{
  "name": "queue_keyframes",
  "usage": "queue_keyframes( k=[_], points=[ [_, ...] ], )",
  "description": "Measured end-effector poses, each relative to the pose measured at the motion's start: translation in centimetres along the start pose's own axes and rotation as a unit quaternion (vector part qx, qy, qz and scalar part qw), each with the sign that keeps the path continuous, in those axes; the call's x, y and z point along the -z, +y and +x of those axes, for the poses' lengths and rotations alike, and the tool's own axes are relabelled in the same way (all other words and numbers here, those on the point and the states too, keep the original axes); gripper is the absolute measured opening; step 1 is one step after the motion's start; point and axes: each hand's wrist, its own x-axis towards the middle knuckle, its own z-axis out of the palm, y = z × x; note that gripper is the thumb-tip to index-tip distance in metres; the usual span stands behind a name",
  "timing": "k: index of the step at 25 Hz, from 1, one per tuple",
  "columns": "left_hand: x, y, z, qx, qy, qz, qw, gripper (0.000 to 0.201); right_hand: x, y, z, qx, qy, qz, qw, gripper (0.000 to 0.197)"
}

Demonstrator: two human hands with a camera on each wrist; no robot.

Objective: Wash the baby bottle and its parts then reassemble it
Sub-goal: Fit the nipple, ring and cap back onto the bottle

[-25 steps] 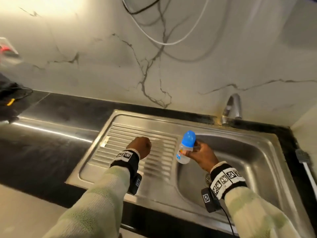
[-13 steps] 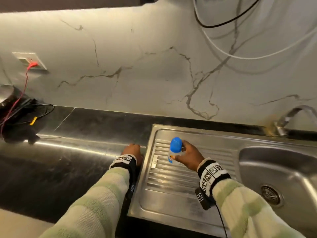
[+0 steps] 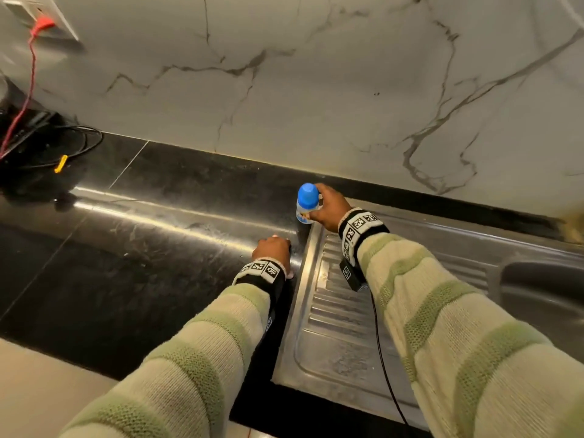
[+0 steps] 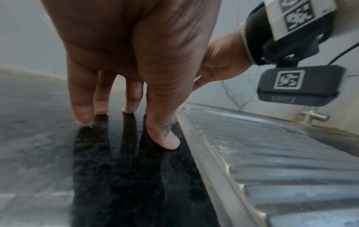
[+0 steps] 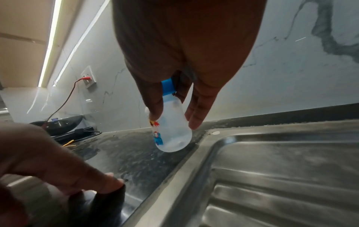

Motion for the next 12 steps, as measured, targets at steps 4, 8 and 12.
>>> queue_keyframes(
  k=[4, 8, 12],
  points=[
    [-0.7, 0.0, 0.8, 0.005, 0.003, -0.004, 1.0, 0.07, -1.3, 0.0, 2.7, -0.001, -0.012, -0.004, 1.0, 0.063],
    [-0.9, 0.1, 0.9, 0.019, 0.01, 0.002, 1.0, 0.065, -1.7, 0.4, 3.2, -0.033, -0.036, -0.014, 0.999, 0.079],
    [-0.3, 0.2, 0.5, 0.013, 0.001, 0.012, 1.0, 0.061, 0.1, 0.4, 1.7, -0.087, -0.055, -0.073, 0.992, 0.1]
  ],
)
